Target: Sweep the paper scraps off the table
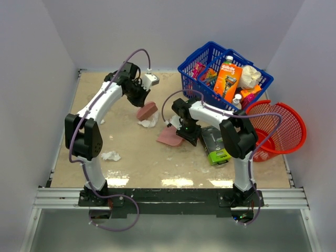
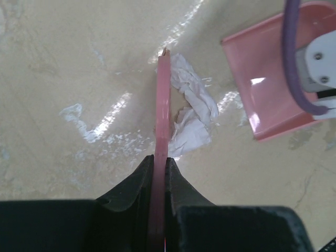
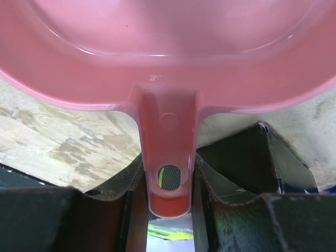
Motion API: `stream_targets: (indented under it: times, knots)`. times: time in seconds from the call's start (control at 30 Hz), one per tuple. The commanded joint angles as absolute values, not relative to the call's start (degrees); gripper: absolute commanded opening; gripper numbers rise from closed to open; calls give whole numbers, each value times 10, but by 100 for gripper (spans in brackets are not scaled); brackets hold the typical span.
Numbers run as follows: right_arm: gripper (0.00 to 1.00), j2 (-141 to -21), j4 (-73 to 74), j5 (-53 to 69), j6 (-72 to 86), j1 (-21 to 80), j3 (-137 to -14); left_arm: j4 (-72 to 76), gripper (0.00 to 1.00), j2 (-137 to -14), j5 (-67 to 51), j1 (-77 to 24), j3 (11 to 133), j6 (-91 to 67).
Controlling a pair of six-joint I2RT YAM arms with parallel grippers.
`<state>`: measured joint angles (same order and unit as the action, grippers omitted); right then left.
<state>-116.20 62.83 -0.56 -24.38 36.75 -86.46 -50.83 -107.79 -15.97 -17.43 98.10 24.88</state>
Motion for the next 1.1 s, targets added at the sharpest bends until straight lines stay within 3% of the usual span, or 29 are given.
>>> stream_targets:
  times: [0.0,0.13,0.43,0.57,0.93,1.07]
  knots:
    - [0,-1147,609,-20,-228,367,-844,-526,0,-1078,-277,-176,996,213]
    - [0,-1136,604,-27,-228,367,-822,-527,0,-1065,-262,-174,1019,210]
    - [0,-1082,608,-47,-230,367,-768,-538,0,-1044,-80,-163,1043,246]
    - [0,-1075,620,-58,-237,367,-758,-590,0,-1063,-62,-163,1056,243]
    - [0,-1120,625,-57,-241,385,-791,-606,0,-1097,-207,-191,1018,181]
    - [0,-1140,623,-60,-240,395,-812,-608,0,-1133,-346,-199,1056,157]
